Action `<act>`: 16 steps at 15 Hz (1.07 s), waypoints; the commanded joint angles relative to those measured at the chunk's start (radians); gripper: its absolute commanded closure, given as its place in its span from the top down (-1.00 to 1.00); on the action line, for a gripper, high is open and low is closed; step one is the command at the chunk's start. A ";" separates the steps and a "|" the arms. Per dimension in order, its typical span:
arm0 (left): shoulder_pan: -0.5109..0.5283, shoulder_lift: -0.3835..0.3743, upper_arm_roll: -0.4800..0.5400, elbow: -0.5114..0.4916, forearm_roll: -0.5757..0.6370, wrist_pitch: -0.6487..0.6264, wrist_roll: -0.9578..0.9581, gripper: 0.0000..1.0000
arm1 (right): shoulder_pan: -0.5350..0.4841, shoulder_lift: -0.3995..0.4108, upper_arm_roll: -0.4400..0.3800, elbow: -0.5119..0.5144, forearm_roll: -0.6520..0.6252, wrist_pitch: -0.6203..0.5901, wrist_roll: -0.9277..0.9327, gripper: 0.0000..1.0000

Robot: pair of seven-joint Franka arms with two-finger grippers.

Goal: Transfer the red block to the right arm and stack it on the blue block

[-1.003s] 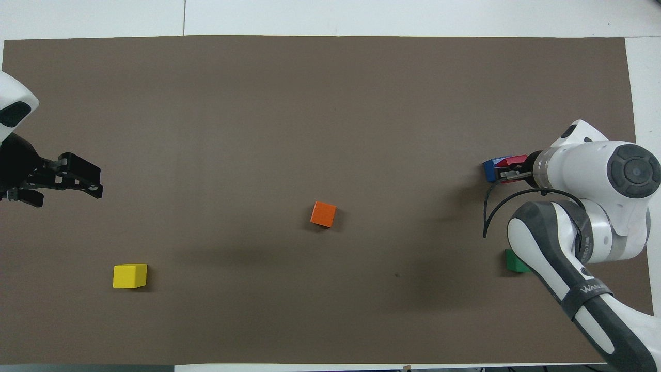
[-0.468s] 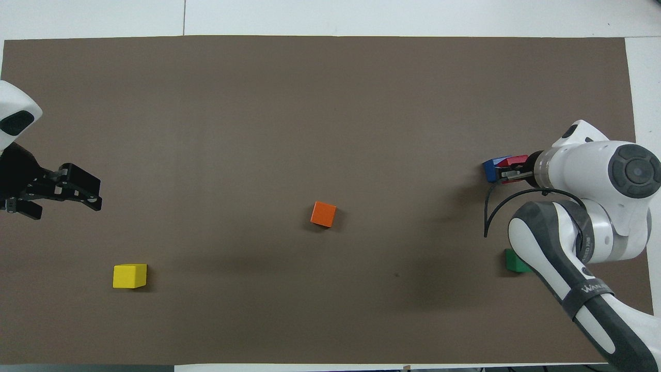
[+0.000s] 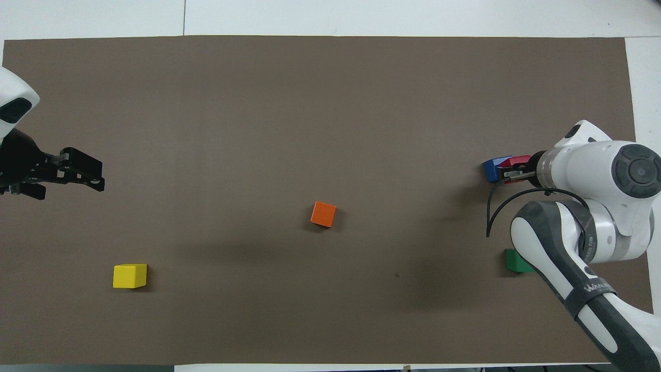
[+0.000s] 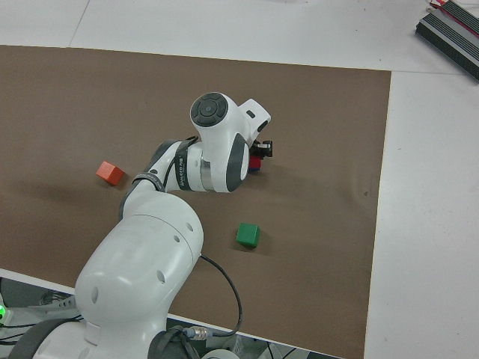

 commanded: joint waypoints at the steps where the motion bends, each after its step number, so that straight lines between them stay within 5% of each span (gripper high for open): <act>1: -0.017 -0.023 0.006 -0.029 0.020 0.071 0.033 1.00 | -0.015 -0.013 0.007 -0.018 -0.029 0.004 -0.016 -0.86; 9: -0.015 -0.034 0.007 -0.053 0.020 0.095 0.156 1.00 | -0.013 -0.012 0.009 -0.014 -0.029 0.005 -0.014 -0.93; 16: -0.014 -0.035 0.007 -0.052 0.020 -0.025 0.153 1.00 | -0.006 -0.007 0.009 -0.009 -0.029 0.007 -0.014 -0.93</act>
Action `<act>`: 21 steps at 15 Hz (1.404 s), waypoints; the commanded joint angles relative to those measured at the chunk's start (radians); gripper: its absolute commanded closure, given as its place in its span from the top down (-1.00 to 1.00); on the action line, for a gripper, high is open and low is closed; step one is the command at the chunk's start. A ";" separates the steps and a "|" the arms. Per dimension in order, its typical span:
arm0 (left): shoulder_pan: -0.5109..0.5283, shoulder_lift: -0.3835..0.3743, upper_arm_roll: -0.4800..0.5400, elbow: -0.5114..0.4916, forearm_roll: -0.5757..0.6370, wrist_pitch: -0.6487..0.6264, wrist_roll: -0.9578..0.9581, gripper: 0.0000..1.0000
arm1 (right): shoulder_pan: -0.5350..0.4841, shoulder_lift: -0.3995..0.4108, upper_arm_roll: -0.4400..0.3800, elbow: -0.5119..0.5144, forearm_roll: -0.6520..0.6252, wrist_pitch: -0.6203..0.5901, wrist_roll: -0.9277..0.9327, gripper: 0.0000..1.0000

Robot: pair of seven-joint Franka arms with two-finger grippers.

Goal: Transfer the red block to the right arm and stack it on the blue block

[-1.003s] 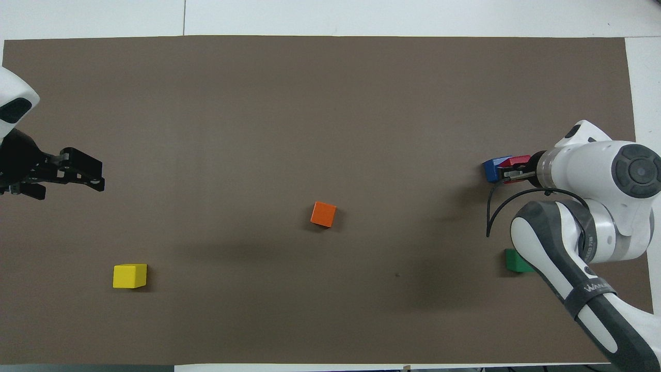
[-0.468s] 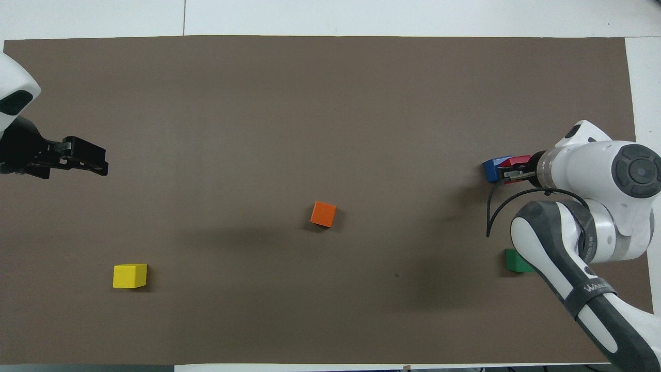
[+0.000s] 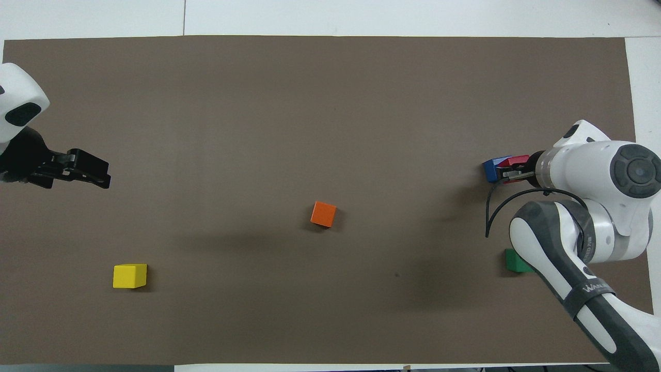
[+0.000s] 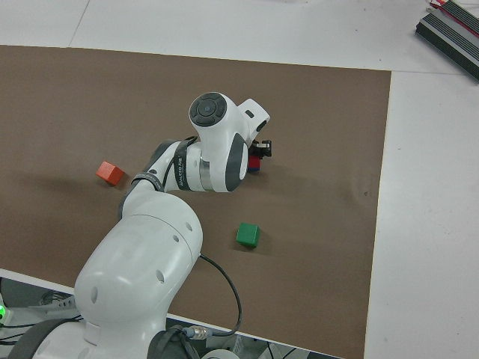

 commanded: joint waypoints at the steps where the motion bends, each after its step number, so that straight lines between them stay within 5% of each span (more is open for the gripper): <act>1: -0.005 -0.032 0.009 -0.031 0.020 -0.058 0.013 1.00 | -0.005 -0.007 0.005 -0.009 -0.029 0.007 -0.012 -0.93; 6: 0.003 -0.032 0.009 -0.031 0.020 -0.108 0.013 1.00 | -0.005 0.002 0.005 0.012 -0.029 0.008 -0.016 -0.96; 21: -0.007 -0.029 0.005 -0.027 0.020 0.069 0.015 1.00 | -0.004 0.040 0.007 0.072 -0.028 0.002 -0.036 -1.00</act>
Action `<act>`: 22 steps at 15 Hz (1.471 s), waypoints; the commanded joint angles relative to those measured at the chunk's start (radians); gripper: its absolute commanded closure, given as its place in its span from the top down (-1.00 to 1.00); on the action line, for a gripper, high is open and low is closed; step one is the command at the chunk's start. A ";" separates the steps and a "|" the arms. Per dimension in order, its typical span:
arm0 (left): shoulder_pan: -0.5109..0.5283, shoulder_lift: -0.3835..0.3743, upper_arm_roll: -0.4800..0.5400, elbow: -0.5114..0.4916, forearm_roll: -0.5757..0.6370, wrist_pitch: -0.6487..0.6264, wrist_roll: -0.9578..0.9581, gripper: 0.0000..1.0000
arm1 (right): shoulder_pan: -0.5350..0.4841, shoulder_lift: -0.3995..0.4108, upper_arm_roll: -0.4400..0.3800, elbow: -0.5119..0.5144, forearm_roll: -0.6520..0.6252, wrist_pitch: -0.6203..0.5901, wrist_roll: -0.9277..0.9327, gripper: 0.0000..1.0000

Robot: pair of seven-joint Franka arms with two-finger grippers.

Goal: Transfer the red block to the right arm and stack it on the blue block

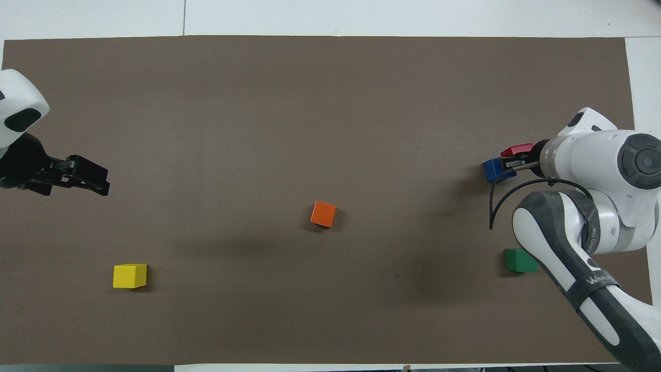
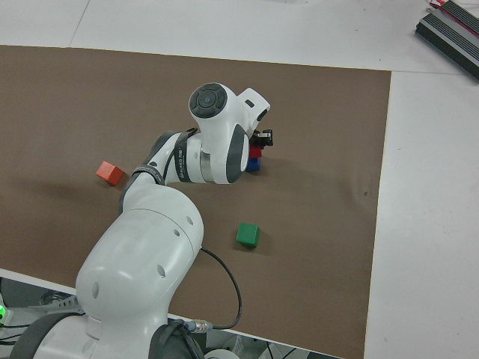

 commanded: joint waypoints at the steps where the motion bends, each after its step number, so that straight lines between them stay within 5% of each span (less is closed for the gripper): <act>1: -0.004 -0.021 0.006 -0.026 0.020 0.029 0.013 1.00 | -0.004 0.014 0.004 0.015 -0.028 0.002 0.001 -1.00; 13: -0.009 -0.021 0.004 -0.024 0.020 0.029 0.013 1.00 | 0.011 0.012 0.004 -0.002 -0.026 0.002 0.036 -1.00; 17: -0.009 -0.021 0.006 -0.024 0.020 0.029 0.013 1.00 | 0.011 0.011 0.004 -0.003 -0.028 0.002 0.037 -0.87; 19: -0.009 -0.021 0.006 -0.024 0.020 0.029 0.013 1.00 | 0.011 0.011 0.004 -0.003 -0.026 0.000 0.039 -0.54; 22: -0.009 -0.021 0.006 -0.024 0.020 0.029 0.013 1.00 | 0.011 0.011 0.004 -0.003 -0.026 -0.001 0.039 0.57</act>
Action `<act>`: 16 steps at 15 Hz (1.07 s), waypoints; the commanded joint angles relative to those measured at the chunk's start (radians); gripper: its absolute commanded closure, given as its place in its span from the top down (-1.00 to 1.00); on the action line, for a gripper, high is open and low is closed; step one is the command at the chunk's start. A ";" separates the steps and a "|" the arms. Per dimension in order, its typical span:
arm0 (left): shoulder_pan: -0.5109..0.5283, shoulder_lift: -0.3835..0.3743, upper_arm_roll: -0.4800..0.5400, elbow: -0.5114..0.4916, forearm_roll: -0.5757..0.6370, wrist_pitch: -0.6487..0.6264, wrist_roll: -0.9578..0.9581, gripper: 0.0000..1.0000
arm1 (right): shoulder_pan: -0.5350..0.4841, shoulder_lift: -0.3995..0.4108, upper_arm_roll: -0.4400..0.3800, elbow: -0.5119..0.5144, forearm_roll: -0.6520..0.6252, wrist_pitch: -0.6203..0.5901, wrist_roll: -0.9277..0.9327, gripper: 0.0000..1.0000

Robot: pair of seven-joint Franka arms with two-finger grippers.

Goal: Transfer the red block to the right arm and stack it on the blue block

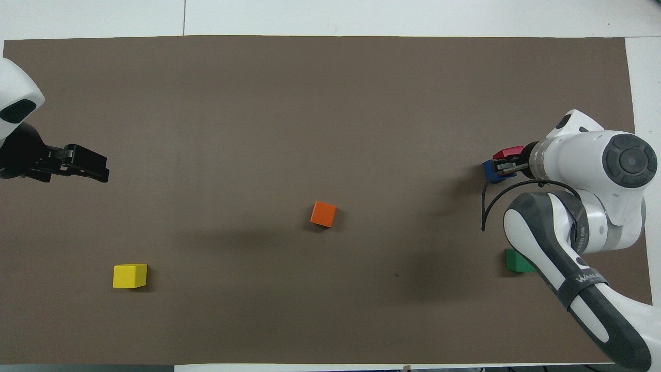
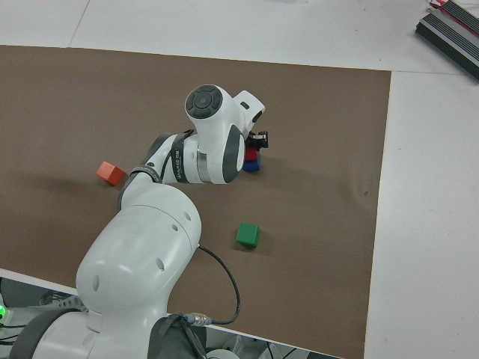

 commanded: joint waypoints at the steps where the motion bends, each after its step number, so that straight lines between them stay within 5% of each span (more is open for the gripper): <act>1: -0.009 -0.021 0.006 -0.024 0.020 0.017 0.012 1.00 | -0.004 -0.001 0.004 -0.002 -0.026 -0.003 0.031 0.91; 10: -0.009 -0.021 0.006 -0.024 0.020 0.029 0.012 1.00 | -0.005 -0.001 0.005 0.006 -0.025 -0.016 0.028 1.00; 16: -0.009 -0.021 0.004 -0.023 0.020 0.040 0.012 1.00 | -0.006 -0.016 0.008 0.150 0.112 -0.271 0.040 1.00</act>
